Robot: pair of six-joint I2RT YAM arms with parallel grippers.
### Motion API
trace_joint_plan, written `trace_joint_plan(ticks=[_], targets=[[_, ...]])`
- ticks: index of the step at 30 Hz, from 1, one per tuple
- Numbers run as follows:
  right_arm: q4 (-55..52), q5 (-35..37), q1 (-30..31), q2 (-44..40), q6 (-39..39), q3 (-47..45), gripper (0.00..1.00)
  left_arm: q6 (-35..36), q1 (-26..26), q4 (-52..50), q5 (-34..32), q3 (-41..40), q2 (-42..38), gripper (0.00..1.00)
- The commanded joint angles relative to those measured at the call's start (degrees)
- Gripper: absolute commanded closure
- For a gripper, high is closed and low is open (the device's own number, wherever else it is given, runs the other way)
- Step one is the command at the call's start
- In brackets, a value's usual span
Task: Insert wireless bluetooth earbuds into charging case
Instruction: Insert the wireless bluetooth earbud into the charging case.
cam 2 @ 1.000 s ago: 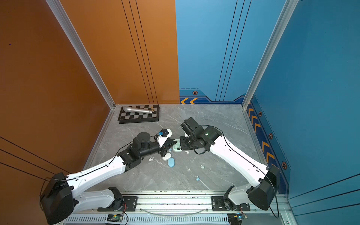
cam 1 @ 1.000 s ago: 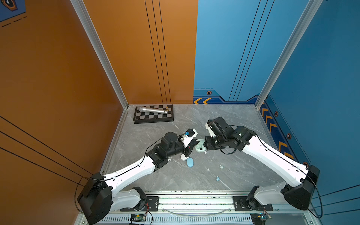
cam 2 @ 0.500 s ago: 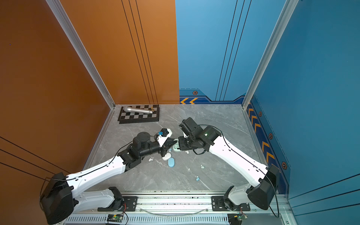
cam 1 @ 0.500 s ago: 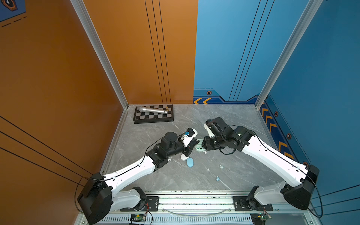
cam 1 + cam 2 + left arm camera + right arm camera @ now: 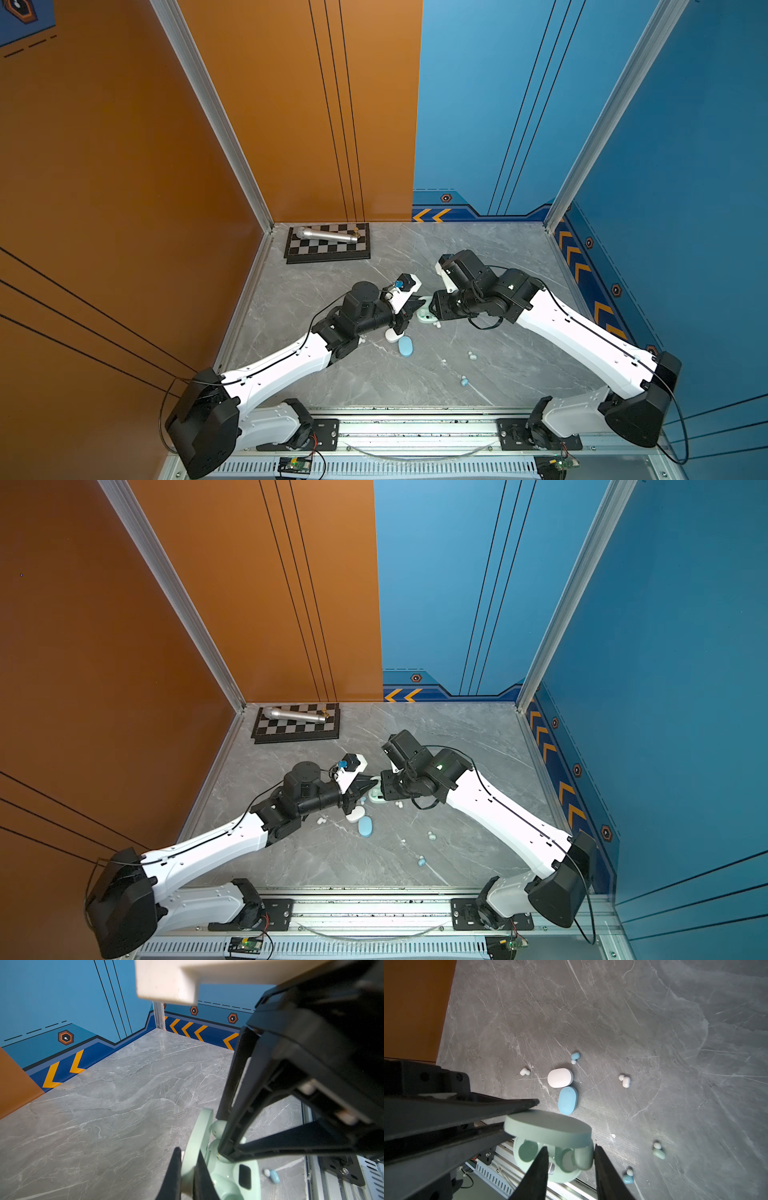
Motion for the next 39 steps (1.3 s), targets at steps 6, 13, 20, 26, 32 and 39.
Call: trace_joint_plan(ticks=[6,13,20,26,32,39], targets=[[-0.13,-1.39,0.38,0.41,0.03,1.30,0.59,-1.05,-0.38,1.41,-0.69,1.60,0.41,1.00],[1.05,-2.43,0.47,-0.30,0.01,1.30,0.58,-1.15,-0.31,1.41,-0.69,1.38,0.35,1.00],[1.12,-1.75,0.55,-0.28,0.21,0.99,0.58,-1.33,-0.37,1.37,-0.74,1.55,0.34,1.00],[1.47,-0.84,0.65,-0.62,0.38,0.71,0.64,-1.62,-0.32,1.41,-0.99,1.55,0.15,1.00],[1.44,-0.39,0.55,-0.82,0.30,0.34,0.73,-1.97,-0.36,1.43,-1.13,1.86,-0.03,1.00],[1.49,-0.66,0.51,-1.27,0.20,0.69,0.69,-2.14,-0.27,1.43,-1.45,2.05,-0.07,1.00]])
